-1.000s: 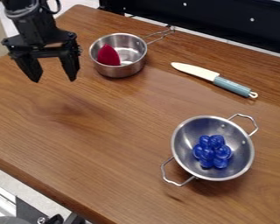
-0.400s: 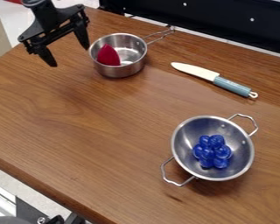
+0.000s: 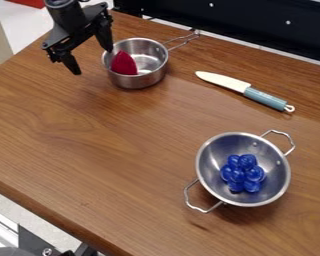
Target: Move the left silver pot to the left side of the other silver pot
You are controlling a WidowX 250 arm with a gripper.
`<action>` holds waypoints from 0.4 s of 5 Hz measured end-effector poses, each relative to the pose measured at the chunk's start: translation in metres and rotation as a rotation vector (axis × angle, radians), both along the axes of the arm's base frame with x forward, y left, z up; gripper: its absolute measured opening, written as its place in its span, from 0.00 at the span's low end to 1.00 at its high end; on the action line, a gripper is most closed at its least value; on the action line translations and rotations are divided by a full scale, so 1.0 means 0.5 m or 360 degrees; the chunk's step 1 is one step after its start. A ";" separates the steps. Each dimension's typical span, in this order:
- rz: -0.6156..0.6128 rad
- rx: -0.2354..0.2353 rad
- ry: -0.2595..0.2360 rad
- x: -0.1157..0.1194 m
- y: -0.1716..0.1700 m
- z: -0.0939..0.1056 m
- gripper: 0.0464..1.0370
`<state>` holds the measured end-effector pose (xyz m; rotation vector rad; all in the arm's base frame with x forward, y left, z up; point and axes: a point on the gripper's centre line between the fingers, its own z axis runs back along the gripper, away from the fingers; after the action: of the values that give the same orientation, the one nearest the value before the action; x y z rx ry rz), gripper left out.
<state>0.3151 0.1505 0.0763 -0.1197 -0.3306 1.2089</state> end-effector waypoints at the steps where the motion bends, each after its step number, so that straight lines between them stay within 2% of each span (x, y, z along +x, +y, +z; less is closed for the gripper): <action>1: -0.0026 -0.0031 0.0051 0.003 -0.004 -0.008 0.96; 2: -0.0031 -0.0025 0.0095 0.006 -0.005 -0.021 0.96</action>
<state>0.3179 0.1480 0.0658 -0.0999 -0.2673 1.1933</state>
